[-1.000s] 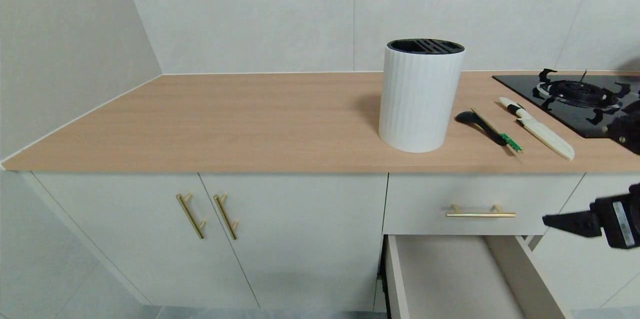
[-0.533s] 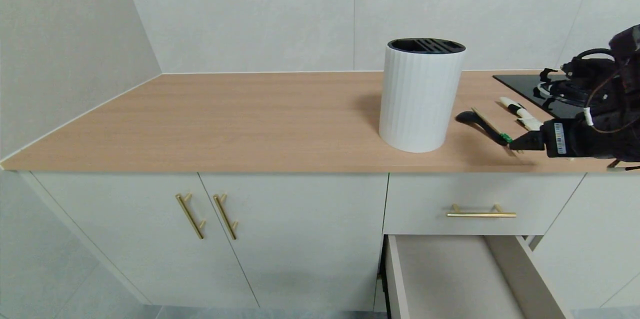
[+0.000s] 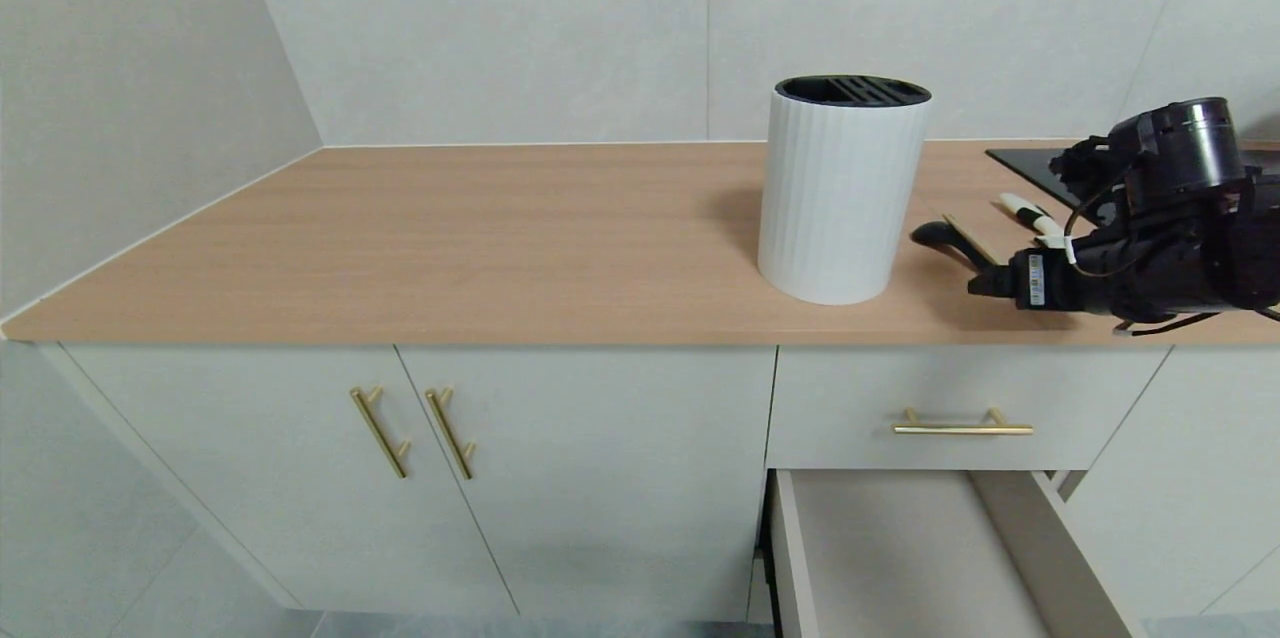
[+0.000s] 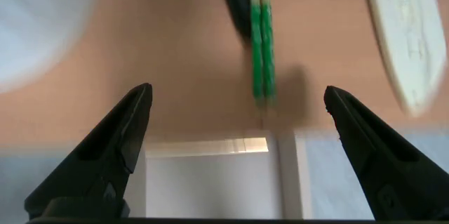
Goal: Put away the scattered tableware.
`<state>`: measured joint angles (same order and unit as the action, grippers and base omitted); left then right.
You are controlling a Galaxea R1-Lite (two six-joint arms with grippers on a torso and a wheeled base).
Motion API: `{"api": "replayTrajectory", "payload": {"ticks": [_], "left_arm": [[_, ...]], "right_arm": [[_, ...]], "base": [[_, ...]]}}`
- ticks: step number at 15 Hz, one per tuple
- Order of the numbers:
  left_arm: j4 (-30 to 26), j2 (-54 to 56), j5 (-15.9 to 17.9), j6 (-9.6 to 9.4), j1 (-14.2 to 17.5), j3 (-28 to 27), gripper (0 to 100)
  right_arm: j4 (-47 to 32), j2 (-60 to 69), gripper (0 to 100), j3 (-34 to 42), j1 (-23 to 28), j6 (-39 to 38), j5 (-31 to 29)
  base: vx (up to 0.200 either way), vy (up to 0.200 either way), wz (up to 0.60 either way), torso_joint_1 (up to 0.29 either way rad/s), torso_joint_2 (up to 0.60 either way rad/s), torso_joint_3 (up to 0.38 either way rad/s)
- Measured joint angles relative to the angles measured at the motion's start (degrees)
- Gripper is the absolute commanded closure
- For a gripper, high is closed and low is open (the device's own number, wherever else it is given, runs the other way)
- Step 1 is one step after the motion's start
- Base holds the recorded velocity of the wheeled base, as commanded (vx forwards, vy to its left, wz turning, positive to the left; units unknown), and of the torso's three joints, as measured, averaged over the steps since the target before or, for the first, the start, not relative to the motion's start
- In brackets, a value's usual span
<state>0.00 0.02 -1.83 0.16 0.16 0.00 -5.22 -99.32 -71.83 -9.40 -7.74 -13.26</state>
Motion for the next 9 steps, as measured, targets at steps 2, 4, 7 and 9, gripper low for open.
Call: {"api": "replayTrajectory", "payload": {"ticks": [2, 4, 7, 9], "left_arm": [[0.0, 0.0, 0.0, 0.0, 0.0, 0.0, 0], [0.0, 0.0, 0.0, 0.0, 0.0, 0.0, 0], [0.0, 0.0, 0.0, 0.0, 0.0, 0.0, 0], [0.0, 0.0, 0.0, 0.0, 0.0, 0.0, 0]], "right_arm": [[2.5, -1.0, 0, 0.9, 0.6, 0.1, -0.1], [2.9, -2.1, 0, 1.1, 0.7, 0.1, -0.1], [3.1, -3.4, 100, 1.0, 1.0, 0.1, -0.2], [4.2, -3.9, 100, 0.8, 1.5, 0.1, -0.3]], "base": [[0.0, 0.0, 0.0, 0.0, 0.0, 0.0], [0.0, 0.0, 0.0, 0.0, 0.0, 0.0], [0.0, 0.0, 0.0, 0.0, 0.0, 0.0], [0.0, 0.0, 0.0, 0.0, 0.0, 0.0]]}}
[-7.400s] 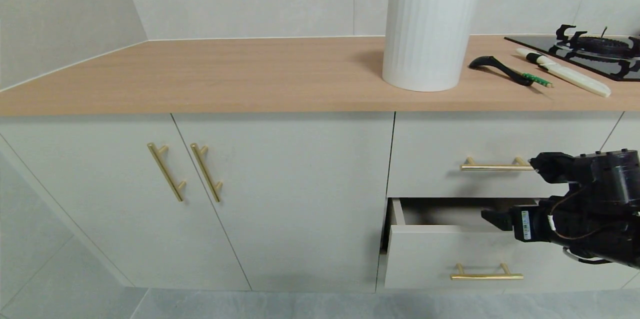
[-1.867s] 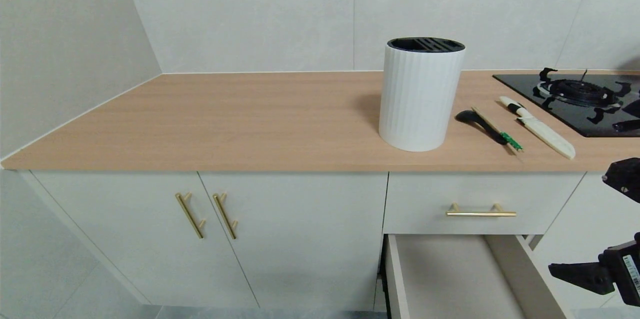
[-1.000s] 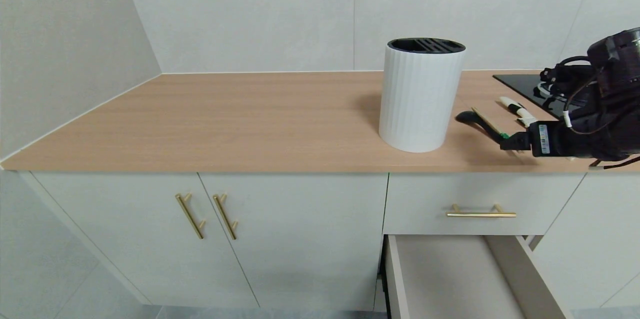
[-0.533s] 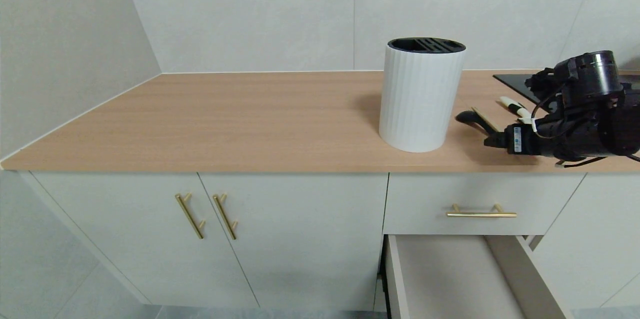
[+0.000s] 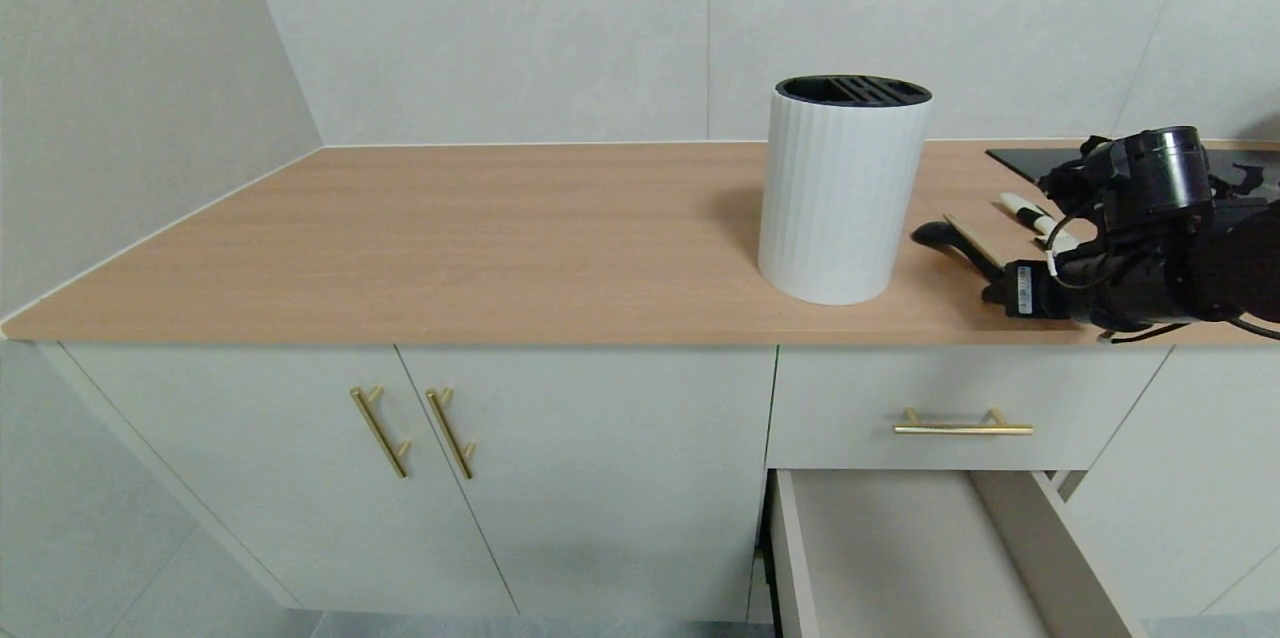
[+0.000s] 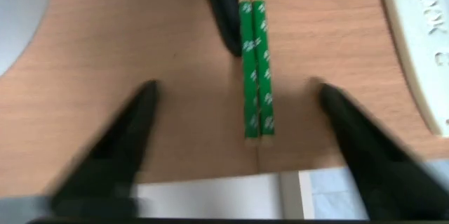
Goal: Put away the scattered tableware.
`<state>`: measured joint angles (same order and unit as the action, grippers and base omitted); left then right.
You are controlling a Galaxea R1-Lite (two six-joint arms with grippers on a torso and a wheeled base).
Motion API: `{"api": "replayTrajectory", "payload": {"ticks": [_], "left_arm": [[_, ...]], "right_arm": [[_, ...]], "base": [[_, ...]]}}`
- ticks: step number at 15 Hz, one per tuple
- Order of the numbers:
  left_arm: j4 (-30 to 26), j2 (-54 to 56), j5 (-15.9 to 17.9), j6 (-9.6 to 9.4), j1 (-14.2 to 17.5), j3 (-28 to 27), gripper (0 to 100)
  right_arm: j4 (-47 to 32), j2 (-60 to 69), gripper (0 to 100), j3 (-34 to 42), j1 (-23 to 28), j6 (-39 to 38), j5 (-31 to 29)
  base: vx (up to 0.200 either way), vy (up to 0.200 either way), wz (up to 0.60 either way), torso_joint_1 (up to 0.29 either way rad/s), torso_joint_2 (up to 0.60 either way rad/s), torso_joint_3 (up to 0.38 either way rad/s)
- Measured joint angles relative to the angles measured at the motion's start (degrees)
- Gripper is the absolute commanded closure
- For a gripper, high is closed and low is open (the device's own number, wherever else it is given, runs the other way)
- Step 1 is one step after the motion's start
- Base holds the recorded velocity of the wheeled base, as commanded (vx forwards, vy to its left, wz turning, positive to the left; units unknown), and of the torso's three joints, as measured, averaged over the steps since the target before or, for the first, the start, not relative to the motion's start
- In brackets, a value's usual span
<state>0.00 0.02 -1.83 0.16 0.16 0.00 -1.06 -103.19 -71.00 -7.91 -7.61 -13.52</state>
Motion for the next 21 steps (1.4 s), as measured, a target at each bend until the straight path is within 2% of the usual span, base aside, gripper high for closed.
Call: {"api": "replayTrajectory", "payload": {"ticks": [6, 12, 19, 21], "left_arm": [[0.0, 0.0, 0.0, 0.0, 0.0, 0.0, 0], [0.0, 0.0, 0.0, 0.0, 0.0, 0.0, 0], [0.0, 0.0, 0.0, -0.02, 0.0, 0.0, 0], [0.0, 0.0, 0.0, 0.02, 0.0, 0.0, 0]], "right_arm": [[0.4, 2.5, 100, 0.8, 0.4, 0.0, -1.6], [-2.1, 12.6, 100, 3.9, 0.0, 0.2, -1.4], [-18.3, 31.1, 100, 9.6, -5.9, -0.2, -1.1], [-24.8, 36.1, 100, 11.4, -6.6, 0.1, 2.6]], "base": [[0.0, 0.0, 0.0, 0.0, 0.0, 0.0], [0.0, 0.0, 0.0, 0.0, 0.0, 0.0], [0.0, 0.0, 0.0, 0.0, 0.0, 0.0], [0.0, 0.0, 0.0, 0.0, 0.0, 0.0]]}}
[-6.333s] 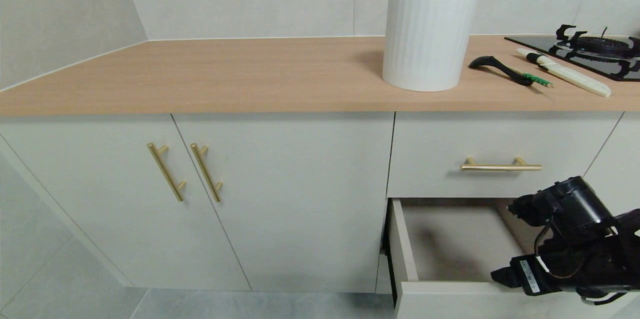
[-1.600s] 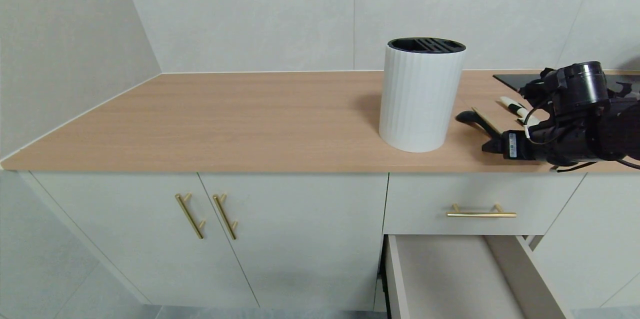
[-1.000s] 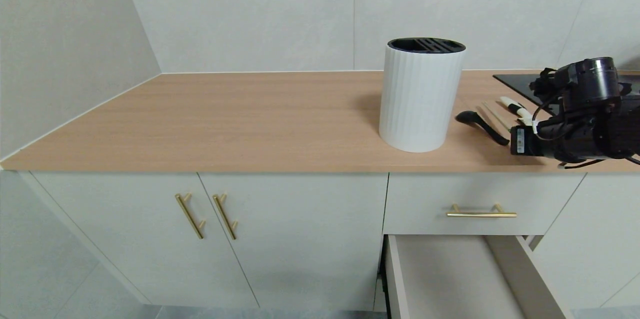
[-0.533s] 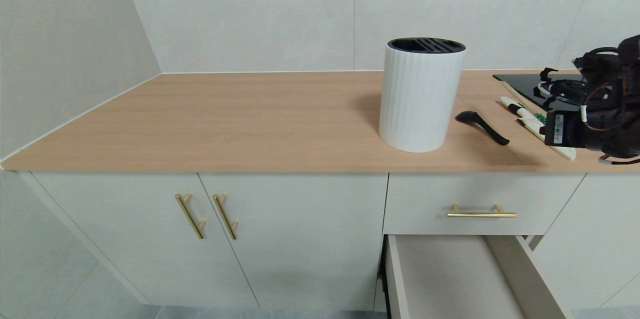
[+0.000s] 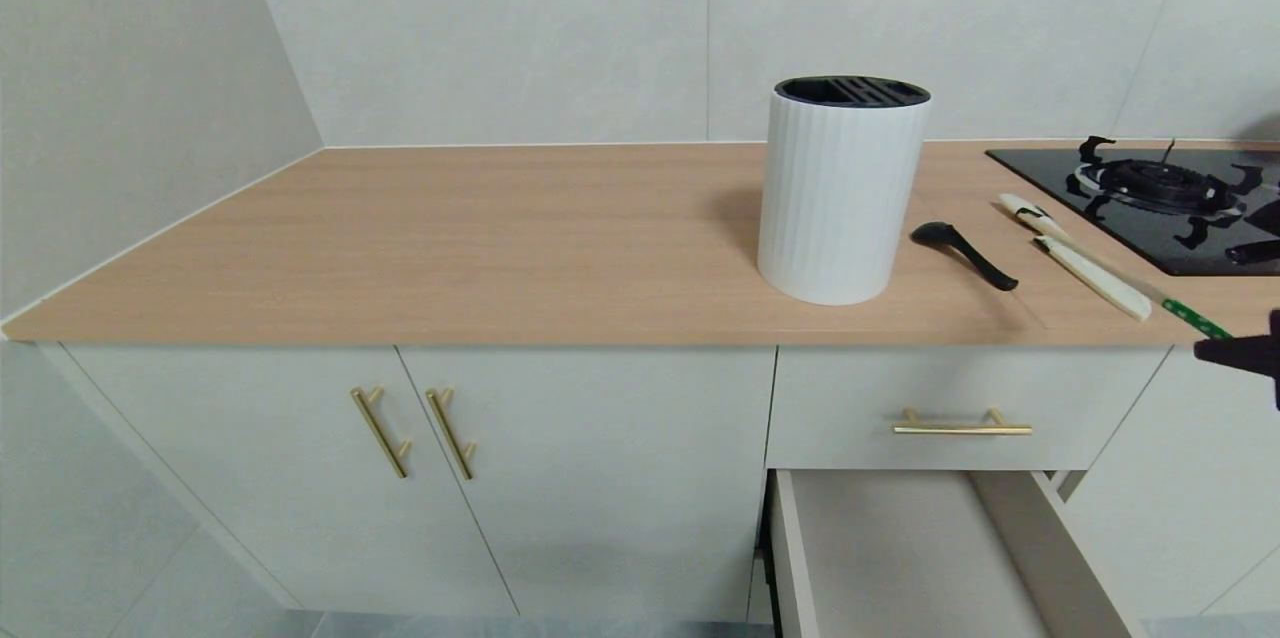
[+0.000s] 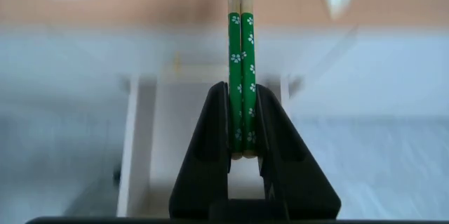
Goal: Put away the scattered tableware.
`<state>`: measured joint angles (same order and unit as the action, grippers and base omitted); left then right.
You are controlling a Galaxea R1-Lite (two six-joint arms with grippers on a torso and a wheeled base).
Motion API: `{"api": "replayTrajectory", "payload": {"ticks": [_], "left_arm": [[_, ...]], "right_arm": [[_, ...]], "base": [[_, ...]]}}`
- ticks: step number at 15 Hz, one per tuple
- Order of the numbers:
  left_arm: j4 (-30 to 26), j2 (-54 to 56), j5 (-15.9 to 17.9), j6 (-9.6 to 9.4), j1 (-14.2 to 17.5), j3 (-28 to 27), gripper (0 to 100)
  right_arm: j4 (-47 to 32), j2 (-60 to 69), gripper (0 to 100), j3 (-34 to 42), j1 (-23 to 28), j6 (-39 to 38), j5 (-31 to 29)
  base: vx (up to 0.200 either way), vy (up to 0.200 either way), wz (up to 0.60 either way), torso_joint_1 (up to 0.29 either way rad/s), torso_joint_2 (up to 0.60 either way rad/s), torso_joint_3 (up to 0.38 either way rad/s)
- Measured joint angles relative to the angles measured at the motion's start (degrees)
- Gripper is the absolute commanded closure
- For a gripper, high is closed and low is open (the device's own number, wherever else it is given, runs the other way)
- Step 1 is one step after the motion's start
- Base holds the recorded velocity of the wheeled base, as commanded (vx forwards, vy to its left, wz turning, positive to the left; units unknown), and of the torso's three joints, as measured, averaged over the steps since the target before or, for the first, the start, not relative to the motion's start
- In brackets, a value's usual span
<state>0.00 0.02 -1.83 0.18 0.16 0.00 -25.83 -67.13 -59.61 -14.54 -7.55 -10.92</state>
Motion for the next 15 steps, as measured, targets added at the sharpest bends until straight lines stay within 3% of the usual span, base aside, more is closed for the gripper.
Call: {"api": "replayTrajectory", "payload": {"ticks": [2, 6, 10, 15], "left_arm": [[0.0, 0.0, 0.0, 0.02, 0.0, 0.0, 0], [0.0, 0.0, 0.0, -0.02, 0.0, 0.0, 0], [0.0, 0.0, 0.0, 0.0, 0.0, 0.0, 0], [0.0, 0.0, 0.0, -0.02, 0.0, 0.0, 0]], "right_arm": [[-6.2, 4.2, 100, 1.5, -0.7, 2.8, 6.8], [-16.6, 7.0, 100, 2.1, -3.5, 7.4, 11.4], [-18.2, 2.6, 100, 4.0, -8.4, 7.2, 13.5], [-15.7, -10.1, 100, 7.2, -9.2, 6.2, 13.5]], "base": [[0.0, 0.0, 0.0, 0.0, 0.0, 0.0], [0.0, 0.0, 0.0, 0.0, 0.0, 0.0], [0.0, 0.0, 0.0, 0.0, 0.0, 0.0], [0.0, 0.0, 0.0, 0.0, 0.0, 0.0]]}}
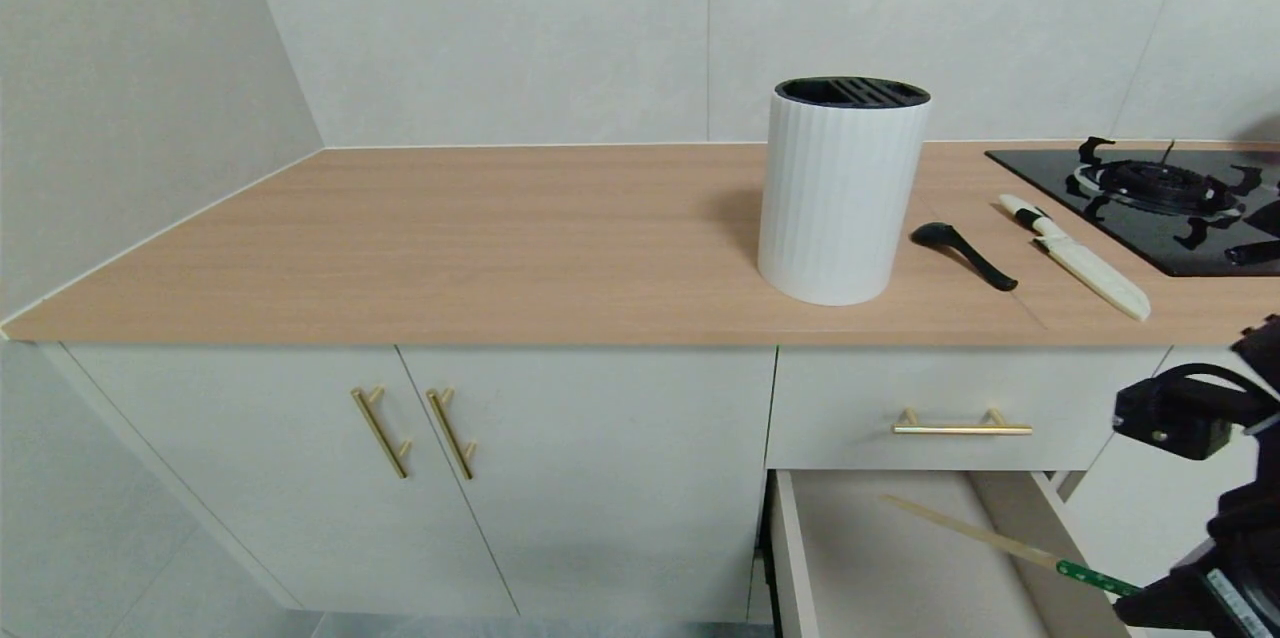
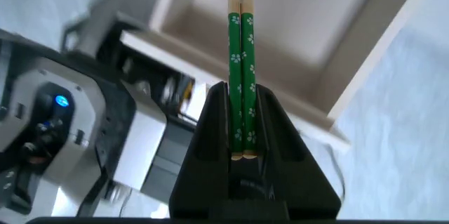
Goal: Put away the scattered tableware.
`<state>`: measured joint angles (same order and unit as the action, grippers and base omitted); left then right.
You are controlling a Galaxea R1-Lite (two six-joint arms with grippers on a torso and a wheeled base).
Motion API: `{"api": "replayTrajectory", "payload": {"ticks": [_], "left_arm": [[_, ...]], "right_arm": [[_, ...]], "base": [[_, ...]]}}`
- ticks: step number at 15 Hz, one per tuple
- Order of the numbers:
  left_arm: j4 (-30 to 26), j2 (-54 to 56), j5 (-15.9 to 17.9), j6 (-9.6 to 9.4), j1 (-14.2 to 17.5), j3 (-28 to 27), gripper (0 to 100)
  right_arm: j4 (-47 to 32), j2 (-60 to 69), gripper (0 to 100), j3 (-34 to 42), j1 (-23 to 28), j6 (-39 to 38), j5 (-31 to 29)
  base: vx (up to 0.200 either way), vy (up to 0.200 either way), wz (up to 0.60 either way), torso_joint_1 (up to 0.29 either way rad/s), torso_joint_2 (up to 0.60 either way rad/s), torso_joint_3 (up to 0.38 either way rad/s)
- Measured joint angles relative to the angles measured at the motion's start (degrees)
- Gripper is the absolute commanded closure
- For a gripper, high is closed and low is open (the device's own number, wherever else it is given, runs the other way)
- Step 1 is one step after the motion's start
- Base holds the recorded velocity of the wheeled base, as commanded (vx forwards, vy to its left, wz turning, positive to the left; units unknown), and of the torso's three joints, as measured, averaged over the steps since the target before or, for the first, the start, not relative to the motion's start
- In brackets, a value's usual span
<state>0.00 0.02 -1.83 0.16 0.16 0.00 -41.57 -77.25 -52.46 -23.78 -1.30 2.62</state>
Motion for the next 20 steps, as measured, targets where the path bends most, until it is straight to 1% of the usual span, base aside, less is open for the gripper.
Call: {"api": "replayTrajectory", "payload": {"ticks": [6, 10, 14, 20], "left_arm": [[0.0, 0.0, 0.0, 0.0, 0.0, 0.0, 0], [0.0, 0.0, 0.0, 0.0, 0.0, 0.0, 0], [0.0, 0.0, 0.0, 0.0, 0.0, 0.0, 0], [0.0, 0.0, 0.0, 0.0, 0.0, 0.0, 0]], "right_arm": [[10.8, -14.7, 100, 1.8, 0.1, -9.2, -0.3], [23.1, -20.2, 100, 4.6, 0.1, -12.2, -0.5], [25.3, -23.3, 100, 5.7, 0.1, -13.3, -0.8], [26.8, -24.2, 100, 6.2, 0.0, -14.0, -1.7]], "base": [[0.0, 0.0, 0.0, 0.0, 0.0, 0.0], [0.0, 0.0, 0.0, 0.0, 0.0, 0.0], [0.0, 0.0, 0.0, -0.012, 0.02, 0.018], [0.0, 0.0, 0.0, -0.14, 0.4, 0.252]]}}
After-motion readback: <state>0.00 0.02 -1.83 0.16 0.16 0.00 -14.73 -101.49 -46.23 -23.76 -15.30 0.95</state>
